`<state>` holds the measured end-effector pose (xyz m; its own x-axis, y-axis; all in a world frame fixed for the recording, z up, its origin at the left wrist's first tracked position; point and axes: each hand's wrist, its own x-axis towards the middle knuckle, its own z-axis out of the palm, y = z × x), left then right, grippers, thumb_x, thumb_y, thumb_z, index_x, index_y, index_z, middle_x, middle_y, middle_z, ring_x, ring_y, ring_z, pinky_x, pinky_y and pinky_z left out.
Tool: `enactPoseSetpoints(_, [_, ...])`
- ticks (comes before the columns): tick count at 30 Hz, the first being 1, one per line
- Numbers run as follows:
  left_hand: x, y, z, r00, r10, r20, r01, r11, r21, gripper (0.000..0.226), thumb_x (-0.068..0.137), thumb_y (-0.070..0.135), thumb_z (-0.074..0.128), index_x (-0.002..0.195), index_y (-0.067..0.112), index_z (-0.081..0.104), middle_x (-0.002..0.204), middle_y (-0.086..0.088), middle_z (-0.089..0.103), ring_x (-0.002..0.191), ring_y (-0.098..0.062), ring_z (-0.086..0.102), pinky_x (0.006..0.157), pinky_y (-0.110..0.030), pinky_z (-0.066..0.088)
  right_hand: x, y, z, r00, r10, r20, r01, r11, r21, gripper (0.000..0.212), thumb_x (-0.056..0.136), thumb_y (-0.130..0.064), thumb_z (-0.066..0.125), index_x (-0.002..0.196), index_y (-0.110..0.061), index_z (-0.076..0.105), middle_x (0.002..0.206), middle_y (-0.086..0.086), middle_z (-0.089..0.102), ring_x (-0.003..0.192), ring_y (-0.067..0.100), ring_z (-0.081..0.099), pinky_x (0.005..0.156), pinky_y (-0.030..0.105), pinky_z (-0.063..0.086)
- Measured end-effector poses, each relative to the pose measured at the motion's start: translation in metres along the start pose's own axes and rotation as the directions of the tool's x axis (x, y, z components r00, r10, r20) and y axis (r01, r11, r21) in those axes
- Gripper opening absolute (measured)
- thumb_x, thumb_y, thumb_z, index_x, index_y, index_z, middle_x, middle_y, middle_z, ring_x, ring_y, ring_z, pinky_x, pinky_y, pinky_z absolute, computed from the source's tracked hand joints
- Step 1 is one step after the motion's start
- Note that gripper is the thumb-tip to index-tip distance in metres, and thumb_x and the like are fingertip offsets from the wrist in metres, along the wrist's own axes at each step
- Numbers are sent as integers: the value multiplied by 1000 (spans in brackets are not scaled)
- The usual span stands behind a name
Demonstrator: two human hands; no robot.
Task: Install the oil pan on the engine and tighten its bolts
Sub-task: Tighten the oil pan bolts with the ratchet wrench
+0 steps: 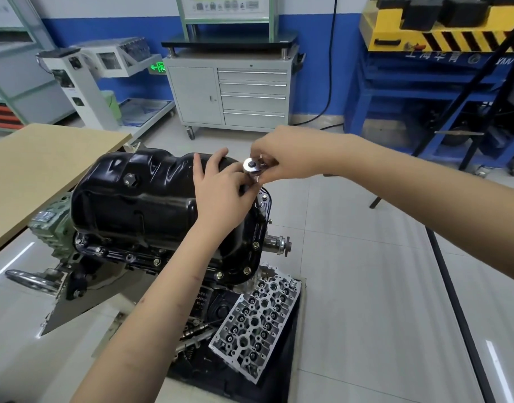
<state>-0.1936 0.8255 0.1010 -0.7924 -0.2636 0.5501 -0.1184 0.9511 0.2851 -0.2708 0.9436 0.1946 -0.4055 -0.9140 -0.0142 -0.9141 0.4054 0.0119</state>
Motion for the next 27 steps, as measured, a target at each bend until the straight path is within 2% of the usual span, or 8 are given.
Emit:
enactPoseSetpoints(4, [-1,0,0,1000,13,-2,-13,999,32,29,88,31,56,77,9,71,93,6,68,131,-22,35,112,-43,-7,1,-5,6,997,59,-39,-62,995,-76,36,87,-40,52,66,-11,45,54,1,52,56,18,50,45,23,29])
enactPoseSetpoints(7, [-1,6,3,999,-19,-37,20,999,32,27,86,33,58,80,10,72,96,8,69,131,-22,36,112,-45,-5,-2,-9,12,985,149,-89,-153,988,-39,49,89,-43,49,55,-13,31,54,0,36,49,12,33,44,25,19])
enactPoseSetpoints(10, [0,7,4,999,-18,-47,20,999,35,24,86,30,58,82,11,72,95,6,70,131,-23,37,111,-44,-5,-2,-7,11,987,136,-82,-138,990,-18,44,86,-42,54,62,-9,38,58,0,39,54,18,38,46,26,22])
enactPoseSetpoints(13, [-1,4,3,999,3,-36,-3,1000,25,24,85,28,60,76,9,72,90,4,71,128,-25,39,111,-44,-4,-2,-2,2,999,15,-47,-17,1000,-25,22,85,-31,59,83,-10,55,76,6,56,73,23,46,57,28,31])
enactPoseSetpoints(16, [-2,3,3,999,16,-44,-15,999,29,23,83,28,61,74,10,72,89,5,71,127,-25,41,111,-45,-3,-1,2,-2,998,-32,-45,29,998,-50,22,86,-24,59,103,-11,61,82,3,57,76,19,43,61,29,32])
enactPoseSetpoints(19, [-1,6,5,999,4,-50,-1,999,50,28,84,34,60,72,12,73,88,7,70,128,-24,40,111,-45,-3,-3,4,0,998,17,-66,-21,998,-63,27,86,-30,59,100,-7,61,72,0,51,75,21,45,54,28,30])
enactPoseSetpoints(24, [-2,7,4,994,45,-98,-40,998,52,22,80,23,64,70,5,71,78,-1,71,119,-34,50,108,-54,10,-6,-6,14,981,177,-83,-175,984,26,41,87,-45,52,64,-11,45,58,1,43,60,22,44,47,27,28])
enactPoseSetpoints(27, [-3,6,3,998,39,-56,-36,998,55,26,82,24,60,66,5,70,79,1,70,121,-31,47,110,-50,5,-4,-5,8,992,88,-87,-93,994,-59,20,87,-27,54,89,-7,60,81,7,57,73,24,45,48,27,28])
